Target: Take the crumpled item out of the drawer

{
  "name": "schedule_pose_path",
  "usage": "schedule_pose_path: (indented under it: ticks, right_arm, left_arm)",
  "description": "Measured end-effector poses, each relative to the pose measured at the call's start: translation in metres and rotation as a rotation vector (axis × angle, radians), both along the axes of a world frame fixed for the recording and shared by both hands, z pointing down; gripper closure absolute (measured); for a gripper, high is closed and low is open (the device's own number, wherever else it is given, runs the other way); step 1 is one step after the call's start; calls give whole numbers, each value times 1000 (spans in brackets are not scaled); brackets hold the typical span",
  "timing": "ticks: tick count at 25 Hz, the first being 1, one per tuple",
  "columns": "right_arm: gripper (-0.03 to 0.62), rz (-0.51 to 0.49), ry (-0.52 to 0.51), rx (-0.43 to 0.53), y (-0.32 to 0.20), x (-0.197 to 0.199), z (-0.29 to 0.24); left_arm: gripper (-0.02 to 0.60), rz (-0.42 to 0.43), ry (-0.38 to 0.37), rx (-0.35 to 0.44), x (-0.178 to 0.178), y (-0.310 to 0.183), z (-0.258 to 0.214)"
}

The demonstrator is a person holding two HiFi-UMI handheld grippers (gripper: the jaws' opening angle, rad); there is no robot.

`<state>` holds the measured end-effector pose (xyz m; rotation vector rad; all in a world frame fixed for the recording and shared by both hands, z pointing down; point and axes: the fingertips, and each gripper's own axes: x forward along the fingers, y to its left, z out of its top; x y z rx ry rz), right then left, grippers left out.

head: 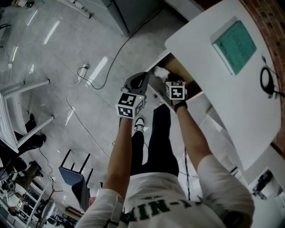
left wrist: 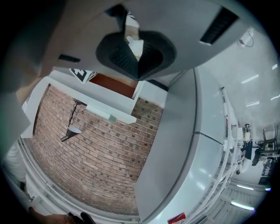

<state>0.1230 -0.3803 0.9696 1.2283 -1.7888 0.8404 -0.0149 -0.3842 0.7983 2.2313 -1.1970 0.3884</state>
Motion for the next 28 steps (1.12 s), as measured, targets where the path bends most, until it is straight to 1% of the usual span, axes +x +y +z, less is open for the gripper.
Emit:
schedule_pose_path:
  ticks: [4, 8, 11, 15, 17, 20, 24, 28]
  right_arm:
    - [589, -3, 11, 19, 15, 3, -30]
    - [589, 14, 1, 53, 24, 3, -64]
    - [589, 35, -13, 78, 36, 3, -96]
    - [589, 90, -27, 102, 58, 12, -141]
    - [589, 124, -33, 131, 68, 19, -159]
    - [590, 154, -44, 168, 88, 17, -190]
    - [589, 187, -55, 253, 108, 17, -235]
    - [589, 212, -95, 334, 120, 11, -285]
  left_arm:
    - [584, -75, -6, 5, -13, 9, -25]
    - [584, -108, -18, 4, -26, 20, -44]
    - [584, -107, -15, 3, -29, 30, -62]
    - [584, -80, -10, 29, -26, 45, -95]
    - [584, -69, -4, 39, -26, 56, -110]
    - [584, -60, 0, 58, -30, 71, -133]
    - [584, -54, -2, 115, -26, 83, -170]
    - [584, -45, 1, 163, -24, 94, -205]
